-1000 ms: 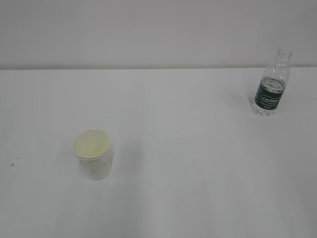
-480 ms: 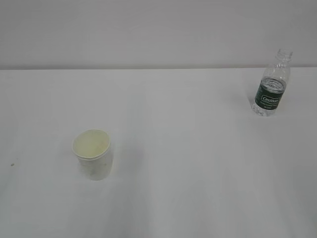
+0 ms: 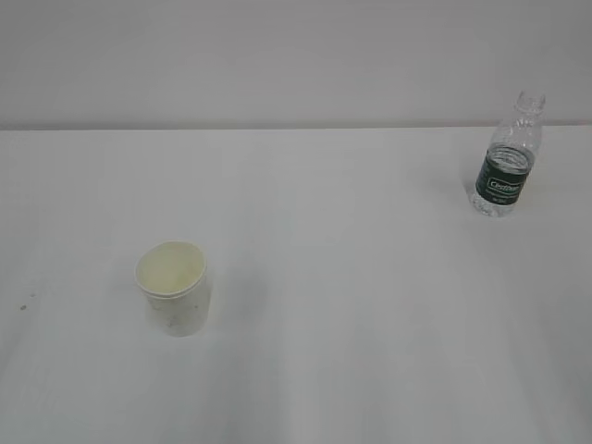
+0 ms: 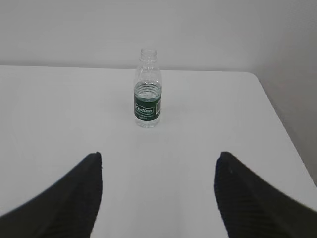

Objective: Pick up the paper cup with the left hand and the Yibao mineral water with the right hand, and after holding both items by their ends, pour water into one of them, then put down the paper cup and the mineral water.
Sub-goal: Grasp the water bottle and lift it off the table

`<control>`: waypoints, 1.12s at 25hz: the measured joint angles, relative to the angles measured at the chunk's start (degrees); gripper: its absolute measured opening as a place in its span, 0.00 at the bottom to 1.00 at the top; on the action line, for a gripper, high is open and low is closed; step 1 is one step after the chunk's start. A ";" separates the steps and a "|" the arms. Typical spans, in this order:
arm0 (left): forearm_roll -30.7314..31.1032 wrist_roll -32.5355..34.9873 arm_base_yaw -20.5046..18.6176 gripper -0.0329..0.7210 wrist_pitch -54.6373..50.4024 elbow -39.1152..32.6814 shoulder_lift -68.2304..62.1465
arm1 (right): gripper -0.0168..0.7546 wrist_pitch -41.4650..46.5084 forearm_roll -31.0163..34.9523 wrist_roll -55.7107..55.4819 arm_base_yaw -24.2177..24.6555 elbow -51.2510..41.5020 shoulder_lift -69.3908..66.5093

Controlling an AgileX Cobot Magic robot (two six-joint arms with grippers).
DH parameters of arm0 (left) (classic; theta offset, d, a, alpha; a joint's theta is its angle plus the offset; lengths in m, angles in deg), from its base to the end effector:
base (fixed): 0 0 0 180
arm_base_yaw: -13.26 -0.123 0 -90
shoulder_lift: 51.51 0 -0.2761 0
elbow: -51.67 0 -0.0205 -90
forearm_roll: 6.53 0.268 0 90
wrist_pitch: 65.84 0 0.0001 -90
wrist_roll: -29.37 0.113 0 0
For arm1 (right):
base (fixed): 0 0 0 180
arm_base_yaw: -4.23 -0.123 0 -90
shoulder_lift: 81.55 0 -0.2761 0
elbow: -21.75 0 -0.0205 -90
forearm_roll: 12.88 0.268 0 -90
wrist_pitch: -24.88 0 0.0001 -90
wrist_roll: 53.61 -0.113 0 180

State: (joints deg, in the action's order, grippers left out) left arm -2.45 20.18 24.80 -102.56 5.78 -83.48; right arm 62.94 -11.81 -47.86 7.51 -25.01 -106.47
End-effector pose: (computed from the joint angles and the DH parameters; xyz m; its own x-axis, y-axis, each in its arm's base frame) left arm 0.1246 -0.0205 0.2987 -0.4210 -0.0192 -0.9069 0.1192 0.9899 -0.0763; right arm 0.1038 -0.0046 0.3048 -0.3399 -0.0662 -0.9381 0.0174 0.9969 -0.0766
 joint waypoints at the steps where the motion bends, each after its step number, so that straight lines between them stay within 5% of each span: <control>1: 0.00 0.00 0.00 0.66 0.13 0.00 0.00 | 0.72 -0.35 0.00 0.00 0.00 0.00 -0.54; 28: 0.12 0.00 0.00 0.66 3.26 0.00 -0.70 | 0.72 -16.86 1.22 0.12 0.00 0.00 -17.14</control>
State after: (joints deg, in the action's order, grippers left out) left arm -2.33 20.18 24.80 -99.30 5.78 -84.19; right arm 46.09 -10.59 -47.74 7.51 -25.01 -123.60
